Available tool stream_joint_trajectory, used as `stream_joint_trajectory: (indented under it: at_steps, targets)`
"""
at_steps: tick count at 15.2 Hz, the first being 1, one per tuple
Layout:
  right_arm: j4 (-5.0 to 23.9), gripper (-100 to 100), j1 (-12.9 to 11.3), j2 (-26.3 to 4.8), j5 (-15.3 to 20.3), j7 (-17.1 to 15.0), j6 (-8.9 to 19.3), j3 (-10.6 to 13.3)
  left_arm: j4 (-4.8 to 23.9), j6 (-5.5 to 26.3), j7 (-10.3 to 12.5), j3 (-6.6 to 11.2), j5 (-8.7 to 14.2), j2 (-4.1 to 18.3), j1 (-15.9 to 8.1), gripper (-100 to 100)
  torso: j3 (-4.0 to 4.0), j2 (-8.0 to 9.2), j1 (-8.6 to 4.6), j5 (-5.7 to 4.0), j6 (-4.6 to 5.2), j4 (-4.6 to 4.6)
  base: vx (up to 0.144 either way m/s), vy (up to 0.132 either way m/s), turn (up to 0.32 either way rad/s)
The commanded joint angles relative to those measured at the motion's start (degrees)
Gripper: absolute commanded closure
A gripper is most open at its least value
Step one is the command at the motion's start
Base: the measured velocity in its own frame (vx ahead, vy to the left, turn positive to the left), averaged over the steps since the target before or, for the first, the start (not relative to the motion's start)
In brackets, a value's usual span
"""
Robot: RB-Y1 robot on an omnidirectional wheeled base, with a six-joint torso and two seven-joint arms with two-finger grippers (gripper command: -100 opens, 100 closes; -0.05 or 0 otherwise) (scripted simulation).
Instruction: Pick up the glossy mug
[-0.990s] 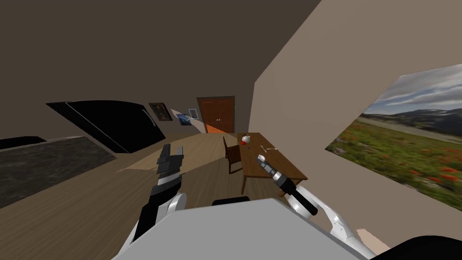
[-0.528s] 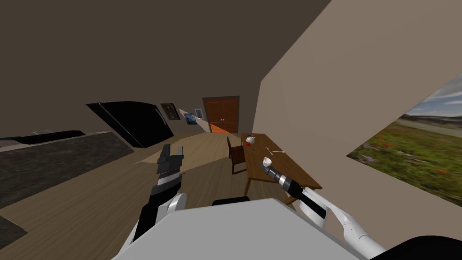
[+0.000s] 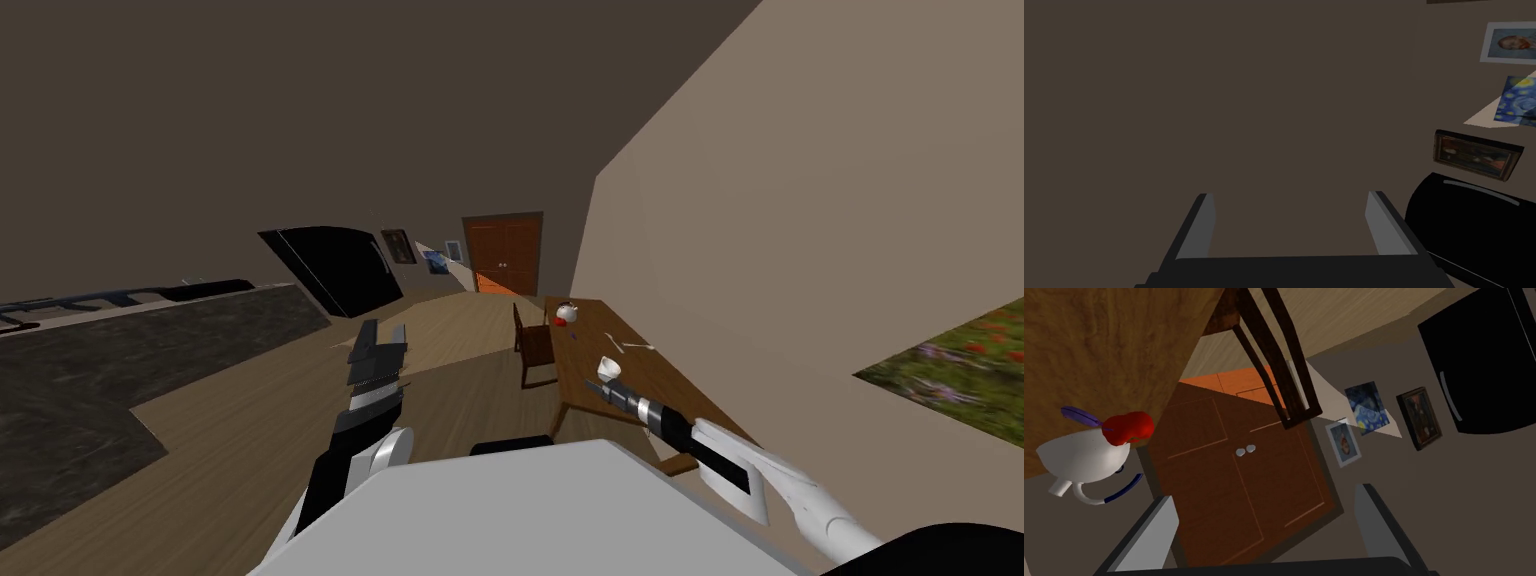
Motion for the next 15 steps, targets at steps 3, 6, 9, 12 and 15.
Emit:
stream_joint_trajectory:
  at_steps: [3, 6, 9, 12, 15]
  targets:
    - [5.4, -100, -0.3, -4.0, 2.5, 1.4, -0.5, 1.9, 0.0, 0.0, 0.0, 0.00, 0.0, 0.0, 0.0, 0, -0.05, -0.08, -0.03, 0.00, 0.01, -0.02, 0.064, 0.024, 0.192]
    - [9.5, -100, -0.6, -7.7, 5.3, 2.9, -0.8, 4.2, 0.0, 0.0, 0.0, 0.01, 0.0, 0.0, 0.0, 0, -0.06, -0.10, -0.09, -0.02, 0.02, -0.02, 0.067, 0.004, 0.176]
    - [12.8, -100, -0.8, -9.3, 6.7, 3.6, -1.0, 5.4, 0.0, 0.0, 0.0, 0.01, 0.0, 0.0, 0.0, 0, -0.07, -0.12, -0.11, -0.02, 0.00, -0.03, 0.069, 0.000, 0.181]
    - [15.1, -100, -0.9, -10.7, 8.0, 4.3, -1.2, 6.6, 0.0, 0.0, 0.0, 0.01, 0.0, 0.0, 0.0, 0, -0.09, -0.16, -0.18, -0.04, 0.03, -0.04, 0.069, -0.020, 0.120]
    - [19.3, -100, -1.0, -13.1, 10.6, 5.6, -1.5, 9.1, 0.0, 0.0, 0.0, 0.01, 0.0, 0.0, 0.0, 0, -0.04, -0.06, -0.16, -0.04, 0.03, -0.01, 0.053, -0.018, 0.141]
